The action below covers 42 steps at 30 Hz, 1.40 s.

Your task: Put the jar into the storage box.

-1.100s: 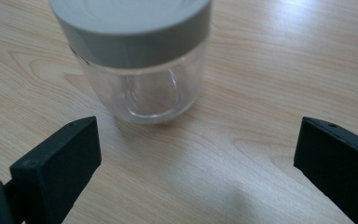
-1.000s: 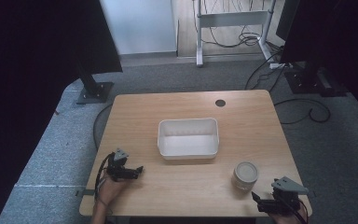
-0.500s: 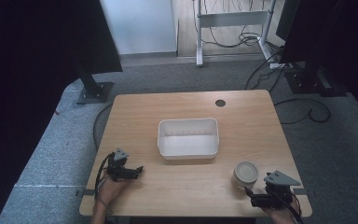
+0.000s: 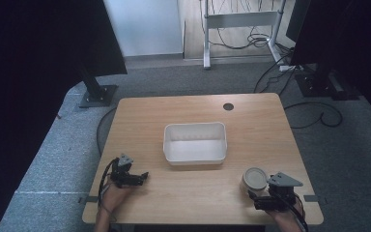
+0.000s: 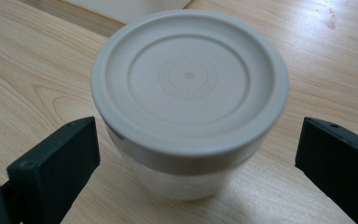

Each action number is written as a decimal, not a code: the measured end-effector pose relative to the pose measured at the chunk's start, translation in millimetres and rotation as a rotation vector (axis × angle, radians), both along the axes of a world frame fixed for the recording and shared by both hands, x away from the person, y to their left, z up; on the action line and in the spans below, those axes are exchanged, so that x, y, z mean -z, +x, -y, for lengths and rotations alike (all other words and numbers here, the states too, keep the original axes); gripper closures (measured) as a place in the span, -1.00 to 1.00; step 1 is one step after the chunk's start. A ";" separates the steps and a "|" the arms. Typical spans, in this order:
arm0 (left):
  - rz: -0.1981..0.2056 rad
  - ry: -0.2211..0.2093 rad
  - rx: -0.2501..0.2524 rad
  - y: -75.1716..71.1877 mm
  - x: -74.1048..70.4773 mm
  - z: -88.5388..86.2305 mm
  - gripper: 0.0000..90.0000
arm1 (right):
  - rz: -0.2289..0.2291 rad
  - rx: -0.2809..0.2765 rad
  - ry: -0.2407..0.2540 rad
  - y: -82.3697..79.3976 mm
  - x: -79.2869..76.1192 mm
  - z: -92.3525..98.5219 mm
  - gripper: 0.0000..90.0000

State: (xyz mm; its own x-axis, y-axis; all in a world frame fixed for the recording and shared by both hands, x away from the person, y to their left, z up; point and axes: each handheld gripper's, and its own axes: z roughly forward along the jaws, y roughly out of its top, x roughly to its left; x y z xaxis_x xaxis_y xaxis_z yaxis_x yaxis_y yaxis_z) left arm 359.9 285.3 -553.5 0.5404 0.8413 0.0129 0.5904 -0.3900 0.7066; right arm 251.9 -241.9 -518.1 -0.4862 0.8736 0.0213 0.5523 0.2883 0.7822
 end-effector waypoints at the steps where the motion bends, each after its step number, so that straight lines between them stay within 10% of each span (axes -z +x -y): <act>1: 0.000 0.000 0.000 0.0 0.0 0.0 -0.97 | 0.000 -0.002 0.000 1.0 0.4 -0.9 -1.00; 42: 0.000 0.004 0.006 1.0 -0.1 -0.2 -0.98 | -0.029 0.045 -0.031 14.7 7.8 -24.5 -0.79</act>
